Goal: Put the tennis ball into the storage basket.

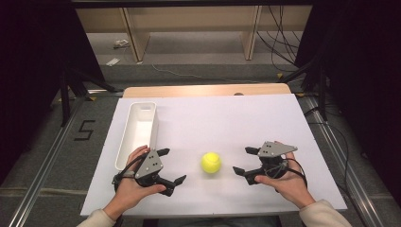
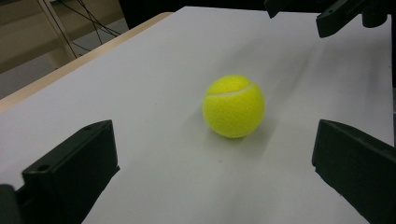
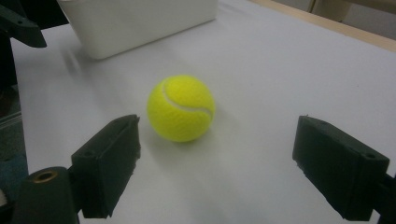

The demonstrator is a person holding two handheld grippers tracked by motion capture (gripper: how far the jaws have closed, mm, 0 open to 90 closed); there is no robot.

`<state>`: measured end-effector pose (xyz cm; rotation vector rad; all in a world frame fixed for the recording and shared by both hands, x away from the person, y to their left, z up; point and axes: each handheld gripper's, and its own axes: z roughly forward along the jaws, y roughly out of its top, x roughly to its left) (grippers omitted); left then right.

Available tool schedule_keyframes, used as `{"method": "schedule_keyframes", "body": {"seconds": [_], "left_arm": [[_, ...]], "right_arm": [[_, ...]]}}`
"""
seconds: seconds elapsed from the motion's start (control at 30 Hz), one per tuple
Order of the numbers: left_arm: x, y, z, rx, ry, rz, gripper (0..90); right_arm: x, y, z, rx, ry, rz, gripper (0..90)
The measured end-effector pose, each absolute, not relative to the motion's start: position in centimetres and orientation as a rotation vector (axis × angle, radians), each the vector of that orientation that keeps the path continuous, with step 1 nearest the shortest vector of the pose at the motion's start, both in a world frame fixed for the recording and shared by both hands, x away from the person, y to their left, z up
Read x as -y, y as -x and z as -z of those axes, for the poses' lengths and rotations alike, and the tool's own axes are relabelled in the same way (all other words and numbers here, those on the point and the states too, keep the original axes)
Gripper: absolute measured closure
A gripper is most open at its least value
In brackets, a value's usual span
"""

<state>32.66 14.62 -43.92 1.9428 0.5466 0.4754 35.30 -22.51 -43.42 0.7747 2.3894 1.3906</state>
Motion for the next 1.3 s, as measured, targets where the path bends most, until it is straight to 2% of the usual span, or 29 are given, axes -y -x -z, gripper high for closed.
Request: {"method": "schedule_keyframes", "body": {"seconds": [1.3], "left_arm": [[-14.5,-32.6,43.9,-0.537,-1.945,-0.472,0.0]], "right_arm": [[17.1,-37.4,44.8,-2.473,-0.727,-1.347,15.2]]}}
